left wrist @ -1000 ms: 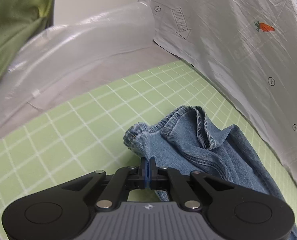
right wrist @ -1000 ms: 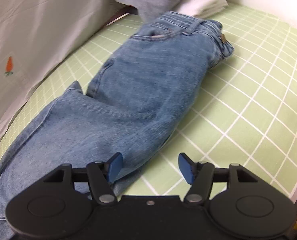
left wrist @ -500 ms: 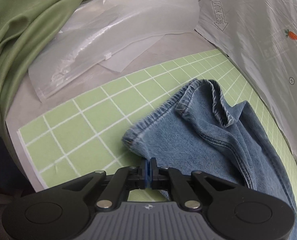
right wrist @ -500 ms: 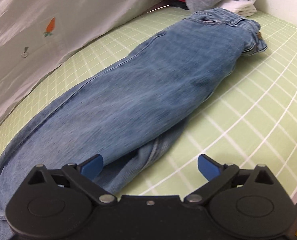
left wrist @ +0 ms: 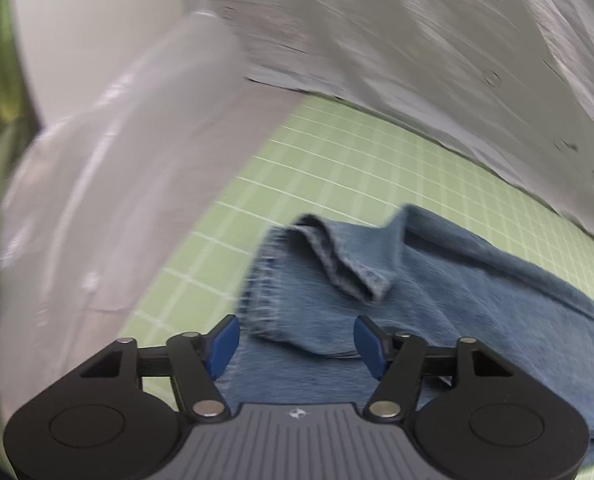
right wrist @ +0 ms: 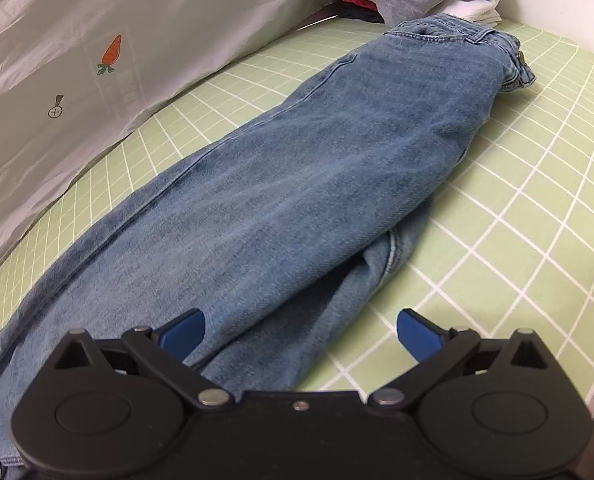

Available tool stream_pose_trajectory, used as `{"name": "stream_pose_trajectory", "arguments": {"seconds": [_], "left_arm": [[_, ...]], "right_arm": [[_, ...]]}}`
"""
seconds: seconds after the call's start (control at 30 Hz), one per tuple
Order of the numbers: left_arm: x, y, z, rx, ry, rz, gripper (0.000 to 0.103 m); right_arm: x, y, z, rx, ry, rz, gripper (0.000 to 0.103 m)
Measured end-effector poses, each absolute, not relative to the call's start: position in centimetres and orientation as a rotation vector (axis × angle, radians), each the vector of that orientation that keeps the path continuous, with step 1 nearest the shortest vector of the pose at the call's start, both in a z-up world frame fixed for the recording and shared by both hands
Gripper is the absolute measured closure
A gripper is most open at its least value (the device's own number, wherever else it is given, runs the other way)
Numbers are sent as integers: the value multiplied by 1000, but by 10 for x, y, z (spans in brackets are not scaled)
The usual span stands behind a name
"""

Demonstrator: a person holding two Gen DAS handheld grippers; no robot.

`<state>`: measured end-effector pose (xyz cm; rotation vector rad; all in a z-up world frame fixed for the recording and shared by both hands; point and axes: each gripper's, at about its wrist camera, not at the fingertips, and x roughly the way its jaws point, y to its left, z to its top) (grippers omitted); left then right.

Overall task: Fold clothes
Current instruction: 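Open the left gripper and smooth the folded hem edge flat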

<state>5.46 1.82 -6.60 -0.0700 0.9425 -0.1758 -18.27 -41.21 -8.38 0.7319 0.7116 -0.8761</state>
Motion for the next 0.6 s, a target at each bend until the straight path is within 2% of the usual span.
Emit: {"name": "stream_pose_trajectory", "arguments": {"seconds": [0.2, 0.6], "left_arm": [[89, -11, -96, 48, 1005, -203, 37], [189, 12, -96, -125, 939, -107, 27]], "right_arm": [[-170, -422, -86, 745, 696, -942, 0], [-145, -429, -86, 685, 793, -1009, 0]]}}
